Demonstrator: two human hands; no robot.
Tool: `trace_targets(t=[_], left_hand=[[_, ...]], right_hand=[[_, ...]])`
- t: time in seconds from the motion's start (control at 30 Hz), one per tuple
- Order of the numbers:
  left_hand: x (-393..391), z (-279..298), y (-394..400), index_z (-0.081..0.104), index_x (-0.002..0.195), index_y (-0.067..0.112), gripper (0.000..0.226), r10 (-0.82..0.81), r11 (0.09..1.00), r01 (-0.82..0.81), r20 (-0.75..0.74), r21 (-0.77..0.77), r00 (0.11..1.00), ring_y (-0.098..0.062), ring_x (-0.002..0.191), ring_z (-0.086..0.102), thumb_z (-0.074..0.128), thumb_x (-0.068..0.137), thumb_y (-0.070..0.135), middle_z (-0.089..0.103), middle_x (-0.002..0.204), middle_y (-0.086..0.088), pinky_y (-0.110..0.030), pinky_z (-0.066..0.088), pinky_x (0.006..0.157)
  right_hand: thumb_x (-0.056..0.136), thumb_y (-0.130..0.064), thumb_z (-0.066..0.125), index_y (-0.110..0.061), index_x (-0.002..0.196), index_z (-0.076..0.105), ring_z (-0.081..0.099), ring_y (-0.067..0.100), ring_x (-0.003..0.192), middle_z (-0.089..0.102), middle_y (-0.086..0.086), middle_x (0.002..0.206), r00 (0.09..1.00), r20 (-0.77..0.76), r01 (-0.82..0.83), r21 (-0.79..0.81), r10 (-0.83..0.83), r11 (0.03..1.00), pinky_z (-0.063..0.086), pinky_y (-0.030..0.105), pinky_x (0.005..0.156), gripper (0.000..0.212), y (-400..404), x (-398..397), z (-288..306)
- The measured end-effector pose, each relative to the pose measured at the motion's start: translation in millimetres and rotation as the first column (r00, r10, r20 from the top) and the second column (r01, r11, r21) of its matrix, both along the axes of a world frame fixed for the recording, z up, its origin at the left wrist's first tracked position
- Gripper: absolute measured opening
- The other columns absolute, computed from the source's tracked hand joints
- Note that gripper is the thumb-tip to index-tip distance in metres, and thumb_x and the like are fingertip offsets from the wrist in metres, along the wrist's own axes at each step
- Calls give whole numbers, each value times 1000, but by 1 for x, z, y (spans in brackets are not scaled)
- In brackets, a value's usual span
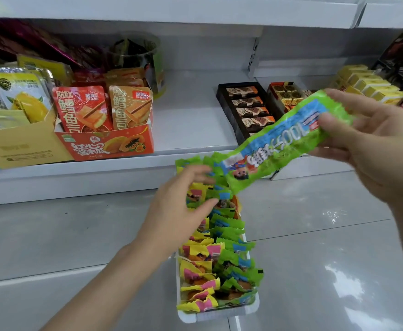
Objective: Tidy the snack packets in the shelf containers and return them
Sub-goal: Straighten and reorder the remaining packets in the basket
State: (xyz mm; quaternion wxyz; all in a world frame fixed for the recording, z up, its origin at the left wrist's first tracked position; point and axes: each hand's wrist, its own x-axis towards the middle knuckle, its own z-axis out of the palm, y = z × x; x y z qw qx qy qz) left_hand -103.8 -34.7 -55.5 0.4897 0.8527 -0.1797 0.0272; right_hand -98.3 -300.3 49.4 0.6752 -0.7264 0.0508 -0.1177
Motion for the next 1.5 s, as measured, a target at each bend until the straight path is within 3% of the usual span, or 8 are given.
trace_targets(t=[0.23,0.6,0.7,0.87,1.1,1.23,1.37,1.5], left_hand=[[-7,-23,-5,50,141,34,61,-271,702,198,-1,684,963,-8,132,37,27,95,67,57,136,17,-32,17,115],[-16,-30,11,66,123,41,58,-272,839,239,-4,488,962,-1,123,44,27,90,69,66,116,25,-23,16,109],[-16,-31,12,68,120,41,53,-264,850,233,-1,473,965,-1,118,48,31,92,66,65,110,24,-26,22,109],[-16,-30,11,69,118,42,45,-245,867,211,19,452,969,-1,110,45,37,93,62,55,109,19,-30,25,108],[-13,-27,19,69,116,42,31,-269,874,261,-41,410,962,-10,133,30,53,93,56,28,151,11,-30,24,110],[-10,-25,17,69,118,41,30,-300,860,278,-18,428,954,-8,141,22,54,94,53,29,157,13,-33,19,114],[-8,-26,19,69,118,41,30,-317,844,277,11,460,948,-8,139,30,53,95,53,37,154,18,-32,21,112],[-7,-27,17,69,116,41,43,-325,834,279,14,475,946,-6,133,36,39,92,61,51,139,27,-26,19,108]], right_hand=[[82,-27,69,-30,94,74,76,17,77,77,-5,90,988,126,-57,-237,89,970,62,31,67,14,22,-11,-3],[84,-22,73,-35,98,74,74,10,75,77,-13,88,983,-20,-173,-408,181,896,62,30,71,18,54,-16,-50],[80,-29,81,-25,101,79,67,-2,76,77,-10,95,985,-97,-169,-672,140,721,56,23,80,21,62,-13,-72],[78,-40,80,-31,100,79,62,20,97,70,-1,102,969,-214,-247,-841,124,482,48,35,88,24,82,-7,-98],[100,-36,53,-40,117,70,50,18,111,70,-4,111,912,-343,-385,-904,226,184,37,30,94,25,84,0,-109],[97,-30,59,-37,113,73,56,15,103,73,-5,104,888,-363,-425,-882,282,202,37,28,86,23,77,0,-101],[95,-30,63,-30,110,75,56,-4,67,77,-10,86,889,-366,-455,-778,276,433,38,6,68,19,67,3,-94],[92,-32,68,-29,116,71,50,3,72,66,-14,82,948,-250,-315,-827,197,466,48,27,80,24,69,9,-99]])
